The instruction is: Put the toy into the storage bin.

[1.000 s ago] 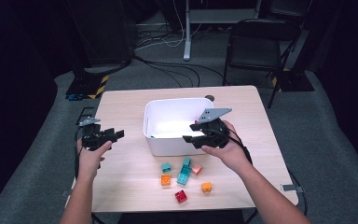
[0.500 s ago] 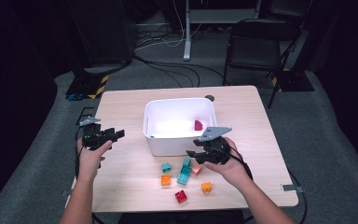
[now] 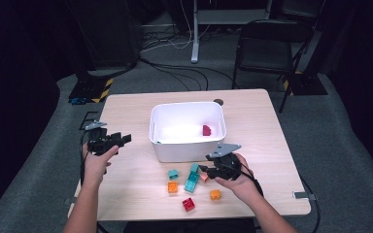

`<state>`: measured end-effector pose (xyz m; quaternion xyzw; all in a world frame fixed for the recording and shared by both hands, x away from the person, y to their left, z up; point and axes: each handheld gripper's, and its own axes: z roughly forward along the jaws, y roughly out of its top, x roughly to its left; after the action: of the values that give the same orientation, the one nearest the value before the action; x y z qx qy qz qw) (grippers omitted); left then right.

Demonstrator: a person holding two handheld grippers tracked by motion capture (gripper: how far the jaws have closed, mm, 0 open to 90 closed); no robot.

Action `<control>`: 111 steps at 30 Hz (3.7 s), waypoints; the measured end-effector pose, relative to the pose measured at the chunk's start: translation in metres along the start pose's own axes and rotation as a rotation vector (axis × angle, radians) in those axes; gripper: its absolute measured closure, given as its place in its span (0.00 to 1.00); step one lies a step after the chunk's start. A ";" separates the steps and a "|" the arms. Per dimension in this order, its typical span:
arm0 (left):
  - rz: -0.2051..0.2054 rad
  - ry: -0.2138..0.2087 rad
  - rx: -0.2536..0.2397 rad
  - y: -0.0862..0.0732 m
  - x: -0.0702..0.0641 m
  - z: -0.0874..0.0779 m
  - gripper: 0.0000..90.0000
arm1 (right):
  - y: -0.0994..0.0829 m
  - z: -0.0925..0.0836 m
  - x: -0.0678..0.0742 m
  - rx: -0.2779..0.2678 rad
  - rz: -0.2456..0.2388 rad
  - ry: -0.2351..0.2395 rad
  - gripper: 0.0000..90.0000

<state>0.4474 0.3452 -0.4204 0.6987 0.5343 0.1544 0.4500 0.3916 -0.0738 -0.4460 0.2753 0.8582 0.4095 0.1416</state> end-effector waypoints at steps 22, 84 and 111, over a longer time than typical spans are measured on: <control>0.006 -0.002 0.002 0.001 0.000 0.001 0.47 | -0.031 0.030 -0.002 0.080 0.044 0.022 0.57; 0.005 -0.001 0.008 0.000 0.000 0.002 0.47 | 0.044 -0.028 -0.002 0.056 0.016 0.169 0.65; -0.002 -0.003 0.008 0.000 0.001 0.003 0.47 | 0.120 -0.035 -0.031 -0.001 -0.014 0.124 0.65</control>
<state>0.4493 0.3449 -0.4225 0.7004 0.5349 0.1510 0.4479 0.4433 -0.0525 -0.3300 0.2432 0.8670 0.4252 0.0914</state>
